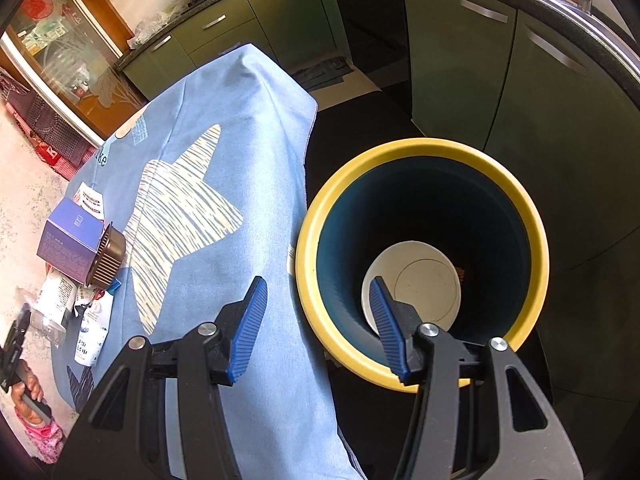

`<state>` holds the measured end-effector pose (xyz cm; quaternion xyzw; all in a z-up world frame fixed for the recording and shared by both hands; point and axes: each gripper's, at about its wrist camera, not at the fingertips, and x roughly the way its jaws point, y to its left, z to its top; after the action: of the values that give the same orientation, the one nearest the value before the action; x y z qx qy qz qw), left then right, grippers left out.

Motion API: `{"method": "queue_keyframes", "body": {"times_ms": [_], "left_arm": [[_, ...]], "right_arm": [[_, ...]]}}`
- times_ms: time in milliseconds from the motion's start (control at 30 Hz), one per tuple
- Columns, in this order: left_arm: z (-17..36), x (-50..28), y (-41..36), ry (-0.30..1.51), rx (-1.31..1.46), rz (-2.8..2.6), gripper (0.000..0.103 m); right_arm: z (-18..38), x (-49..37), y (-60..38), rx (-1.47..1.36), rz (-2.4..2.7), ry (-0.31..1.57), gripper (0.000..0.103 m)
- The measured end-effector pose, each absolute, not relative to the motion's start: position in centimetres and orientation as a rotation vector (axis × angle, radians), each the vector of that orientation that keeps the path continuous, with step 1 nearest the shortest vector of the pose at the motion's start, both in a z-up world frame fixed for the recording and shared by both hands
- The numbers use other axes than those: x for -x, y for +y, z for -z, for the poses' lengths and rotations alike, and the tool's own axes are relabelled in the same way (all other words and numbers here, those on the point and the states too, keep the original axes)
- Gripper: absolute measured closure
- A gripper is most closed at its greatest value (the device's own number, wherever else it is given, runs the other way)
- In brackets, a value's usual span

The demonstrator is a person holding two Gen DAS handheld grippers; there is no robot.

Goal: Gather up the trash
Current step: 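Grasp the clear plastic cup with the left gripper, then carry the clear plastic cup with the left gripper into the bin and release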

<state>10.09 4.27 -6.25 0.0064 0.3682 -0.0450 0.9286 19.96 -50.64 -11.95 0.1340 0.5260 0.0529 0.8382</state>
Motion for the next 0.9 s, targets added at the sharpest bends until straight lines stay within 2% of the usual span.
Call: {"method": "queue_keyframes", "body": {"times_ms": [267,467,900], "left_arm": [[1.1,-8.1,-1.0,0.672,-0.069,0.274,0.034],[-1.1,-9.1,-8.3,0.64,-0.116,0.492,0.034],[0.8,-15.5,-29.6,0.757,-0.208,0.835,0.034]], "right_arm": [[11.5,-17.5,-51.5,-0.302,-0.078,1.059,0.052],[11.2,-14.2,-53.8,-0.329,-0.017,1.002,0.052],[11.3,-8.2,-60.5,-0.4,0.09,0.905,0.052]]}}
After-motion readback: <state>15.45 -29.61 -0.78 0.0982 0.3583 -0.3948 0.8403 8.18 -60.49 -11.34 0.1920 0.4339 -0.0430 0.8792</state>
